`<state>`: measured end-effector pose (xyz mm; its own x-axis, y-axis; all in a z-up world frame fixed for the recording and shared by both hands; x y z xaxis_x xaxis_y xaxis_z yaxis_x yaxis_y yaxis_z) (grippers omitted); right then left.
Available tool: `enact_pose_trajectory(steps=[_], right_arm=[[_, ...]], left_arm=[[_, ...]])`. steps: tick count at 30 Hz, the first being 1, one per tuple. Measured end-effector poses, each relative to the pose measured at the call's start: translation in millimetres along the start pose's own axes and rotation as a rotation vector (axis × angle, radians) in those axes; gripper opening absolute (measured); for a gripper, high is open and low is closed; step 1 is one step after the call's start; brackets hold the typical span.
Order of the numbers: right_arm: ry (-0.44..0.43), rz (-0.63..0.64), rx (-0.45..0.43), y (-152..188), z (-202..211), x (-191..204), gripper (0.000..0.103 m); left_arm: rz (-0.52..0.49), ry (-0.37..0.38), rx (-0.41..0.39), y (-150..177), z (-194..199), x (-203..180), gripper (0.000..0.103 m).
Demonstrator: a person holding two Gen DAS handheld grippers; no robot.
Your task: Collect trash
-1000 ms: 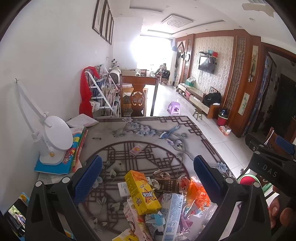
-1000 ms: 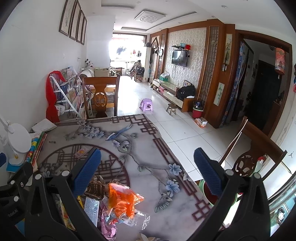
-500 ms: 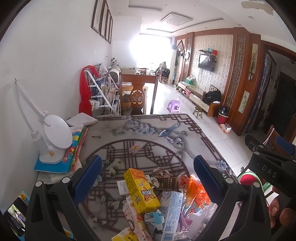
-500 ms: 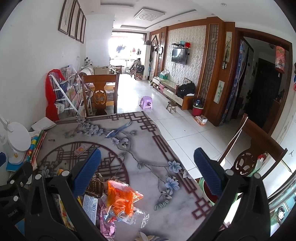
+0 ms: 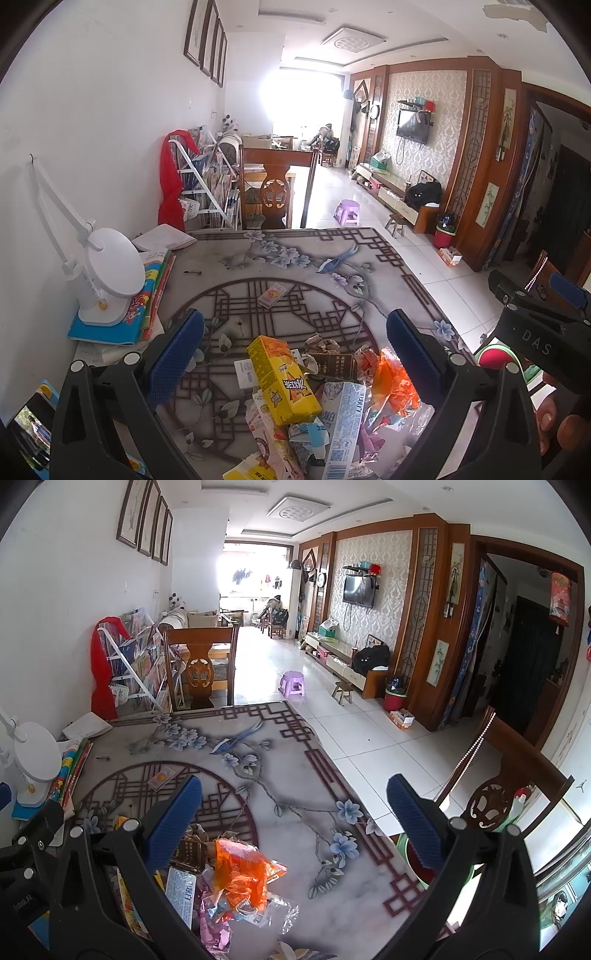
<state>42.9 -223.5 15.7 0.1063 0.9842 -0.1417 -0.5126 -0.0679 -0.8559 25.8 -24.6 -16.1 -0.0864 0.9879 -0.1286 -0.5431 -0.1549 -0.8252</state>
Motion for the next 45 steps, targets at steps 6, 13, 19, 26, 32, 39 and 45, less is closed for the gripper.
enact_pose_trajectory(steps=[6,13,19,26,32,39,45], right_arm=[[0.000,0.000,0.000,-0.3,0.1,-0.2,0.099],[0.001,0.001,0.000,-0.3,0.3,0.1,0.099],[0.001,0.001,0.002,-0.9,0.1,-0.2,0.099],[0.007,-0.001,0.010,4.1,-1.6,-2.6,0.099],[-0.018,-0.010,0.041,13.1,-11.3,-0.7,0.099],[-0.229,-0.029,0.257,62.8,-54.3,5.9,0.099],[-0.517,-0.140,0.497,117.0,-78.7,44.2,0.099]], left_arm=[[-0.003,0.002,0.001,0.8,0.2,0.1,0.095],[0.000,-0.001,0.001,0.6,0.0,0.6,0.095],[0.005,-0.018,0.019,2.6,-5.0,4.8,0.095],[0.048,0.010,0.068,9.6,-18.2,18.1,0.095],[0.031,-0.044,-0.013,14.8,-20.9,30.0,0.095],[-0.040,-0.048,0.087,36.7,-50.2,47.5,0.095],[0.014,-0.046,0.220,54.9,-73.4,77.9,0.094]])
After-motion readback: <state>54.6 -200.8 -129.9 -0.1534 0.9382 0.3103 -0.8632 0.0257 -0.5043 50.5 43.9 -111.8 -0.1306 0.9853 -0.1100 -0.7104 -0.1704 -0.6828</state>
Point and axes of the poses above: each gripper's, at about its wrist camera, not at the fingertips, and z roughly against the way its jaws point, x to its left, y to its underside, the point moved 4 cm from there along -z, roughly the way its jaws point, and after that the axes turned 4 degrees about z, right-handed, at the moved point
